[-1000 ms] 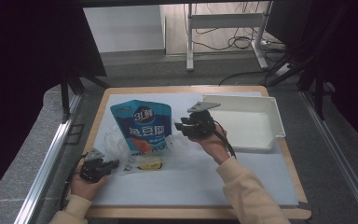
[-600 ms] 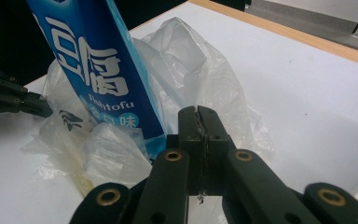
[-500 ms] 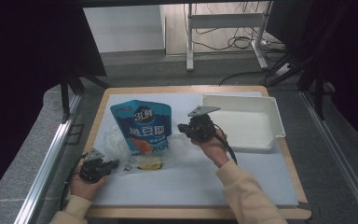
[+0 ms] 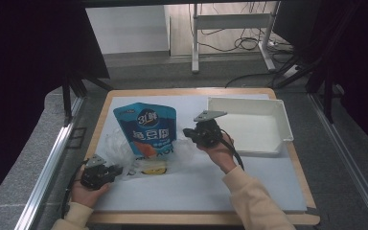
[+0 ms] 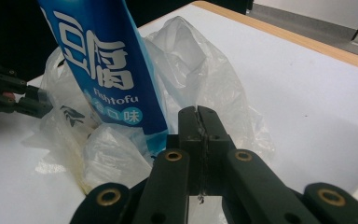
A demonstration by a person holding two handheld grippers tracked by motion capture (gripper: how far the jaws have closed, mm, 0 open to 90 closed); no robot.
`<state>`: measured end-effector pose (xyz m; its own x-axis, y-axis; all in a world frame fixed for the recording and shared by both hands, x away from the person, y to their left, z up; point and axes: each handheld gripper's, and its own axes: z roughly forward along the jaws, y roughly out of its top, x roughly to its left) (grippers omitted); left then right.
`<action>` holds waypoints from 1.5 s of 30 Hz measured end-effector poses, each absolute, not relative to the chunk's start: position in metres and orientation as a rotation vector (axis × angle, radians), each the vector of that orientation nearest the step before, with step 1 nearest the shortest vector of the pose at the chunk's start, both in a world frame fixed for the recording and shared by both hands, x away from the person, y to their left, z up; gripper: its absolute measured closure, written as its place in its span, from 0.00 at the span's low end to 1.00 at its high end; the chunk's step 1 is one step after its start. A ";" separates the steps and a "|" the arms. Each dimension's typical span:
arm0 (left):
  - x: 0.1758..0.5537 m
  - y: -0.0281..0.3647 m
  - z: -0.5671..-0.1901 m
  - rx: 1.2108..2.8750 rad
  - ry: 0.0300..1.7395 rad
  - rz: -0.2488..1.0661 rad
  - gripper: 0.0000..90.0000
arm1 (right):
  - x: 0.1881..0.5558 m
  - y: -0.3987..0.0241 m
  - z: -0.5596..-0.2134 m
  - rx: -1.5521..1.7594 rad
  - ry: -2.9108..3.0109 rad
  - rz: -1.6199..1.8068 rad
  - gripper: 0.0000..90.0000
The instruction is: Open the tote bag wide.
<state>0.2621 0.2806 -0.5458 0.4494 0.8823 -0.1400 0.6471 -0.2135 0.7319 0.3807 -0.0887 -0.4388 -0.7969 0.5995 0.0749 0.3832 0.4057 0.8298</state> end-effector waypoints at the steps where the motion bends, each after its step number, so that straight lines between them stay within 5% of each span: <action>1: 0.262 0.280 -0.545 1.953 1.285 0.389 0.67 | 0.380 -0.089 -0.439 0.863 2.427 1.342 0.99; 6: 0.258 0.283 -0.539 1.927 1.307 0.403 0.35 | 0.378 -0.089 -0.438 0.852 2.424 1.355 0.99; 9: 0.252 0.290 -0.530 1.884 1.296 0.417 0.28 | 0.376 -0.090 -0.436 0.839 2.422 1.366 0.99; 30: 0.283 0.318 -0.475 1.734 1.299 0.555 0.34 | 0.372 -0.092 -0.434 0.809 2.417 1.376 0.99; 45: 0.337 0.322 -0.480 1.764 1.324 0.549 0.37 | 0.372 -0.088 -0.433 0.794 2.422 1.367 0.99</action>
<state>0.3367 0.3220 -0.4802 0.3455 0.9285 -0.1363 0.5601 -0.0875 0.8238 0.3719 -0.0879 -0.4335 -0.8209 0.5690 0.0490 0.3360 0.4118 0.8471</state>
